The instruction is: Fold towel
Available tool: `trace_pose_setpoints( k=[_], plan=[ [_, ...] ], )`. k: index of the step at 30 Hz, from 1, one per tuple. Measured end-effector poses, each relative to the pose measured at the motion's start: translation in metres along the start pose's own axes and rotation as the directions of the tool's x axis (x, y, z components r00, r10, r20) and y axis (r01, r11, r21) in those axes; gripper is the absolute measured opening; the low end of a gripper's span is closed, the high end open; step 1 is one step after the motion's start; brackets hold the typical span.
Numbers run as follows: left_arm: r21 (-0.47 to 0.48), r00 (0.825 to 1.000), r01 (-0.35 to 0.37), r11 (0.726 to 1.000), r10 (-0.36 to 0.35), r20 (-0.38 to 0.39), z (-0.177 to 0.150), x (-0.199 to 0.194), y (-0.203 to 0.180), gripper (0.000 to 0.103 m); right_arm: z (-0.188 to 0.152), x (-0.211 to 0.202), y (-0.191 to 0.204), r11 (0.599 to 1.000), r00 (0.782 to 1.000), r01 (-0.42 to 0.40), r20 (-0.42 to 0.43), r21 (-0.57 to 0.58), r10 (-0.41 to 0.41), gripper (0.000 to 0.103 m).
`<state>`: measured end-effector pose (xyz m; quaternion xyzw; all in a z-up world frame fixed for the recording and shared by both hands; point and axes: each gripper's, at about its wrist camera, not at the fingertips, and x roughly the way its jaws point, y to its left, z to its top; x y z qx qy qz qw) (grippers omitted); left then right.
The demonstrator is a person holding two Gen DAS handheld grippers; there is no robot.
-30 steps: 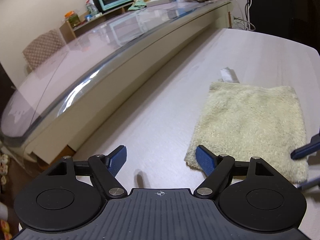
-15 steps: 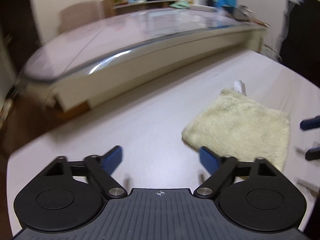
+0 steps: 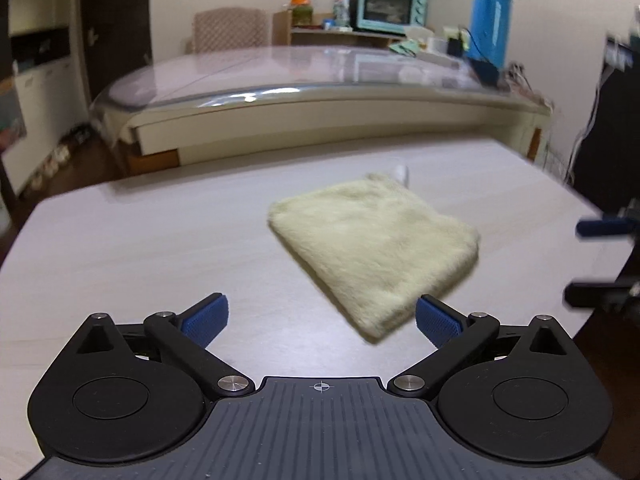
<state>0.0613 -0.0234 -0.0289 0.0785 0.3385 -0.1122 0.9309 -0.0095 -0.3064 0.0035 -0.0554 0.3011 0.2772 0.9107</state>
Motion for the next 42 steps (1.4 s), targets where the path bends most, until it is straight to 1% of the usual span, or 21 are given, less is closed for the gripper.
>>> trace_pose_setpoints(
  k=[1,2,5,10,12,16,22,27,30,33,40,42],
  plan=[
    [0.028,1.000,-0.024,0.999,0.024,-0.003,-0.001,0.003,-0.005,0.102,0.000,-0.001,-0.002,1.000,1.000,0.001,0.004,0.000,-0.001,0.099],
    [0.037,0.999,-0.031,0.999,0.031,-0.009,-0.002,0.005,-0.005,0.102,-0.001,-0.004,-0.003,1.000,1.000,0.005,0.013,0.002,-0.005,0.099],
    [0.033,0.997,-0.071,0.997,0.071,-0.010,-0.003,0.011,0.001,0.102,-0.002,-0.010,-0.007,1.000,0.999,0.012,0.034,0.015,-0.012,0.099],
    [0.013,0.998,-0.063,0.998,0.063,-0.020,-0.004,0.016,0.011,0.102,-0.003,-0.008,-0.013,0.999,0.999,0.028,0.042,0.032,-0.029,0.099],
    [0.009,0.995,-0.099,0.995,0.099,-0.015,-0.004,0.018,0.015,0.103,-0.003,-0.006,-0.015,0.998,0.998,0.032,0.046,0.045,-0.034,0.099],
    [-0.035,0.997,-0.078,0.996,0.078,-0.023,-0.006,0.019,0.023,0.103,-0.004,0.000,-0.016,0.998,0.999,0.027,0.034,0.051,-0.029,0.099],
    [-0.072,0.996,-0.091,0.993,0.090,-0.011,-0.007,0.024,0.025,0.103,-0.004,0.008,-0.012,0.999,1.000,0.015,0.021,0.046,-0.016,0.099],
    [-0.076,0.996,-0.092,0.993,0.091,-0.006,-0.007,0.017,0.022,0.103,-0.005,0.007,-0.008,0.999,1.000,0.020,0.023,0.051,-0.021,0.100],
    [-0.083,0.996,-0.089,0.993,0.090,-0.001,-0.008,0.010,0.020,0.103,-0.006,0.007,-0.006,0.998,0.999,0.030,0.019,0.056,-0.031,0.103],
    [-0.085,0.995,-0.097,0.992,0.097,-0.014,-0.009,0.006,0.015,0.103,-0.006,0.010,-0.006,0.997,0.999,0.032,0.007,0.069,-0.033,0.103],
    [-0.118,0.996,-0.081,0.990,0.076,-0.049,-0.011,-0.003,0.004,0.103,-0.006,0.016,-0.005,0.996,0.999,0.036,-0.025,0.085,-0.034,0.103],
    [-0.127,0.995,-0.092,0.988,0.085,-0.056,-0.011,-0.006,0.002,0.103,-0.006,0.018,-0.005,0.995,0.999,0.038,-0.037,0.090,-0.035,0.103]
  ],
)
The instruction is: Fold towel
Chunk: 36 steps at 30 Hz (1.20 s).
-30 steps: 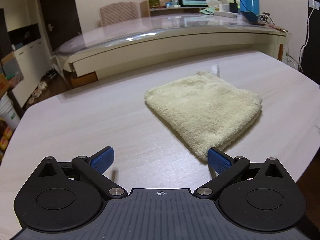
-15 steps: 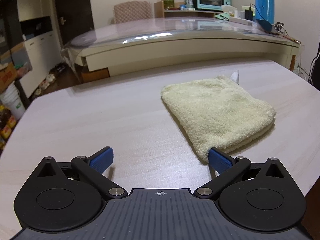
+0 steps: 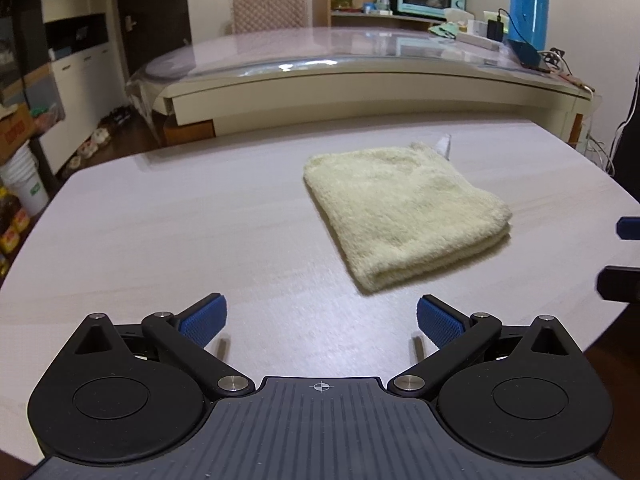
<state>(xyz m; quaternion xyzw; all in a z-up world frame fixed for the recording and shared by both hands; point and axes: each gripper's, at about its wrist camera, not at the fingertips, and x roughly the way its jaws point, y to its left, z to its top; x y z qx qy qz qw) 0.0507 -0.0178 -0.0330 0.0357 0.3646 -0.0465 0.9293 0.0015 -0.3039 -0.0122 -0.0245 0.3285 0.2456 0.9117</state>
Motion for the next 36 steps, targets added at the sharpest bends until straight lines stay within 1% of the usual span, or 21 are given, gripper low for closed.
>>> trace_pose_setpoints(
  k=[9,14,24,33,36],
  plan=[
    [-0.012,1.000,-0.003,1.000,0.003,-0.017,-0.003,-0.008,-0.005,0.103,0.002,0.003,0.004,1.000,1.000,0.020,-0.019,0.012,-0.020,0.103],
    [-0.028,1.000,-0.003,1.000,0.002,-0.022,-0.006,-0.010,-0.005,0.103,0.003,0.008,0.008,1.000,0.999,0.025,-0.044,0.016,-0.024,0.103],
    [-0.048,0.999,0.012,0.999,-0.014,-0.044,-0.014,-0.009,-0.008,0.103,0.003,0.011,0.008,0.999,0.997,0.030,-0.067,0.032,-0.028,0.103],
    [-0.055,0.999,-0.019,0.998,0.016,-0.052,-0.013,-0.006,-0.011,0.103,0.005,0.017,0.008,0.999,0.997,0.022,-0.077,0.027,-0.020,0.103],
    [-0.061,0.998,-0.016,0.998,0.012,-0.054,-0.012,-0.006,-0.012,0.103,0.007,0.018,0.007,0.999,0.997,0.019,-0.074,0.029,-0.016,0.103]
  ],
)
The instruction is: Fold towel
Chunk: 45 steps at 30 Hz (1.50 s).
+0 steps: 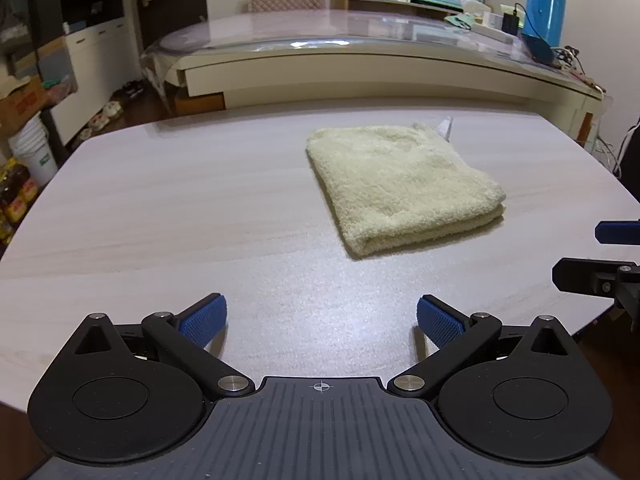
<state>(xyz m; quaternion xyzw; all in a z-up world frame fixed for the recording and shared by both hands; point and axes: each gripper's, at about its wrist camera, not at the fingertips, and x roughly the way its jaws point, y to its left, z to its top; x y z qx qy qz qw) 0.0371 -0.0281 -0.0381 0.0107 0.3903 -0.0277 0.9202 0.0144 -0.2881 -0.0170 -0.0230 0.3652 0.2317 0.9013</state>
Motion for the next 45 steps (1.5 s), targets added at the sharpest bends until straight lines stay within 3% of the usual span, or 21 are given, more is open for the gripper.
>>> trace_pose_setpoints(
  k=[13,45],
  plan=[
    [-0.015,1.000,0.020,1.000,-0.020,-0.007,0.004,0.003,-0.007,0.103,0.006,0.005,-0.001,1.000,1.000,-0.002,-0.007,0.004,0.002,0.103],
    [-0.007,1.000,-0.015,1.000,0.015,-0.017,0.010,0.011,-0.004,0.103,0.014,0.023,-0.003,1.000,0.999,-0.020,-0.036,-0.007,0.020,0.103]
  ],
)
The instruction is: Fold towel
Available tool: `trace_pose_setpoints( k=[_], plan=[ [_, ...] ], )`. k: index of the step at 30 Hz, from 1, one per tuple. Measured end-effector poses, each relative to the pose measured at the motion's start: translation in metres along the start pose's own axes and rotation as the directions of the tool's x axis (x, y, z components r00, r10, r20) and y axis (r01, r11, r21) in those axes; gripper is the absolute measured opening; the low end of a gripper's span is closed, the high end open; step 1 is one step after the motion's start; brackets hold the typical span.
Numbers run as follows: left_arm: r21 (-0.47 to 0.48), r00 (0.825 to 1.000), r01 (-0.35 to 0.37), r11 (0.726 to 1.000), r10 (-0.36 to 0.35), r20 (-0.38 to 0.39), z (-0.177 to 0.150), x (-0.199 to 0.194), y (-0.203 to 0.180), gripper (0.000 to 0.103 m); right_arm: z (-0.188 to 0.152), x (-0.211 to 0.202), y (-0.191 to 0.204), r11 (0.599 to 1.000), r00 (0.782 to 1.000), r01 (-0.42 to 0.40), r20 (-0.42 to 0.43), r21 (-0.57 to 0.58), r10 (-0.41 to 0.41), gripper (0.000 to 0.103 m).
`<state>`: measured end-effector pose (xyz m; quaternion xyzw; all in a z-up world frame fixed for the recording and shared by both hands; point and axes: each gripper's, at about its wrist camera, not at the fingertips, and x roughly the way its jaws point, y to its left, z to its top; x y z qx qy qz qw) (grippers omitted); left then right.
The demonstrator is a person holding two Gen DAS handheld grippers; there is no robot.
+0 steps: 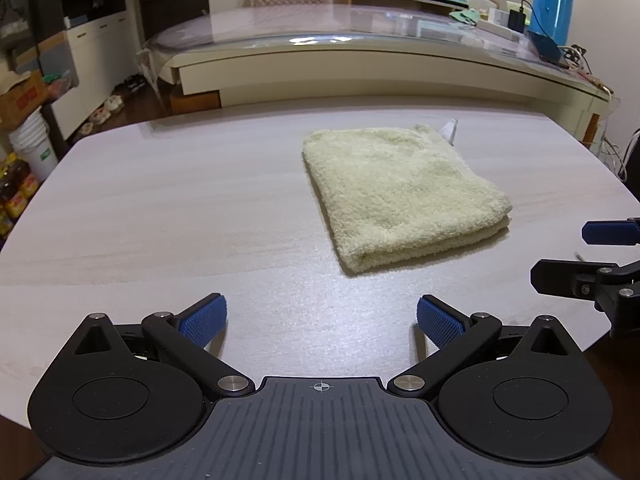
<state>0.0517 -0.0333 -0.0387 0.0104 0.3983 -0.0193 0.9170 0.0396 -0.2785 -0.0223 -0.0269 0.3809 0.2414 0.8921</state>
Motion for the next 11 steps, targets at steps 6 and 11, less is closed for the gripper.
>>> trace_pose_setpoints(
  k=[6,11],
  plan=[
    [-0.006,1.000,-0.002,1.000,0.002,-0.001,-0.0017,0.0001,0.0020,0.103,-0.0001,0.0034,0.0004,1.000,1.000,-0.005,-0.007,-0.002,0.005,0.103],
    [-0.018,1.000,0.012,1.000,-0.011,0.007,-0.0027,-0.0004,0.0040,0.103,-0.0013,0.0061,0.0006,1.000,1.000,-0.011,-0.011,-0.001,0.011,0.103]
  ],
)
